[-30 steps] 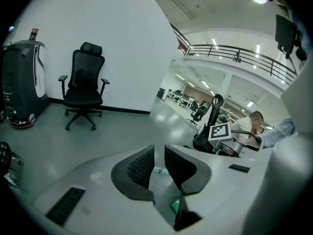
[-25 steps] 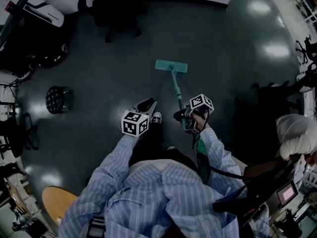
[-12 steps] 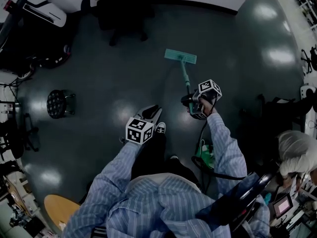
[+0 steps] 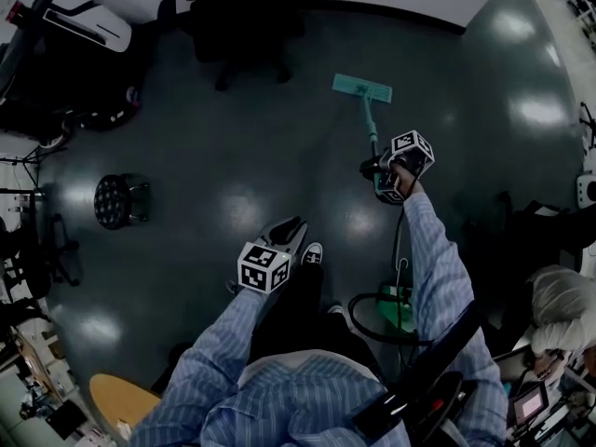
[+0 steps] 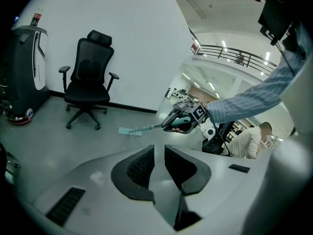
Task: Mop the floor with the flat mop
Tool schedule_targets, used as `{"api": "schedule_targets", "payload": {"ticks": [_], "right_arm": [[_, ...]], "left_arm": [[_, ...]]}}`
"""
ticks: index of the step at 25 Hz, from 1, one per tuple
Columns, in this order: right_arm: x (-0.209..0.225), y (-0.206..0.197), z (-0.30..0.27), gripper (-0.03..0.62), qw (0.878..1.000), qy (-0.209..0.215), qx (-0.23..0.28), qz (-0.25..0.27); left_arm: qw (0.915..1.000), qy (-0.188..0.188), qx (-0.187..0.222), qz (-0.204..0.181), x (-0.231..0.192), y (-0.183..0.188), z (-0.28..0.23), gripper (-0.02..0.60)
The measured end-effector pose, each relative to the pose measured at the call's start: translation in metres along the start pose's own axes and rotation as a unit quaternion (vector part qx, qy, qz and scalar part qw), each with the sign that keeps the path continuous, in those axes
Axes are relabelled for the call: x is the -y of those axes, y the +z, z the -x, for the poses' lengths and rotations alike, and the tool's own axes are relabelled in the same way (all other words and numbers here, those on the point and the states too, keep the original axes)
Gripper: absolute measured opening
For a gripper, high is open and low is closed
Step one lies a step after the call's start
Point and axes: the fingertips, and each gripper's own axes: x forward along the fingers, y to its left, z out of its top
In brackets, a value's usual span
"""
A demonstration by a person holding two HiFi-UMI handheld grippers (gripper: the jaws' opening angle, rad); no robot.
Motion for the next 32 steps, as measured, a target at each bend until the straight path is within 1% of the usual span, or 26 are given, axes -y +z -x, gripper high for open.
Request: {"api": "schedule_targets", "payload": {"ticks": [3, 5, 8, 11, 16, 21, 28, 32], "right_arm": [[-0.009, 0.021, -0.003, 0.061, 1.000, 0.007, 0.010, -0.011], [-0.017, 0.025, -0.004, 0.061, 1.000, 0.008, 0.014, -0.013], [-0.014, 0.018, -0.009, 0.061, 1.000, 0.001, 0.014, -0.014], [-0.005, -0.001, -0.008, 0.061, 1.000, 0.001, 0.013, -0.018], [0.029, -0.060, -0.006, 0.060, 1.000, -0.010, 0.003, -0.012], [0.081, -0.122, 0.002, 0.060, 1.000, -0.013, -0.007, -0.010], [0.143, -0.219, 0.013, 0.058, 1.000, -0.020, -0.020, -0.007], [0.185, -0.279, 0.019, 0.058, 0.999, -0.028, -0.030, -0.002]], "left_arm": [[1.0000, 0.004, -0.004, 0.005, -0.010, -0.002, 0.000, 0.069], [0.9999, 0.008, -0.004, 0.007, -0.017, -0.002, 0.003, 0.069], [0.9998, 0.013, -0.004, 0.012, -0.022, -0.006, 0.011, 0.069], [0.9999, 0.008, -0.004, 0.008, -0.020, -0.007, 0.016, 0.069], [1.0000, -0.001, -0.006, -0.003, -0.004, -0.011, 0.019, 0.069], [0.9997, -0.014, -0.006, -0.020, 0.034, -0.026, 0.025, 0.069], [0.9994, -0.022, -0.007, -0.025, 0.088, -0.067, 0.052, 0.069], [0.9995, -0.023, -0.002, -0.020, 0.121, -0.092, 0.066, 0.069]]}}
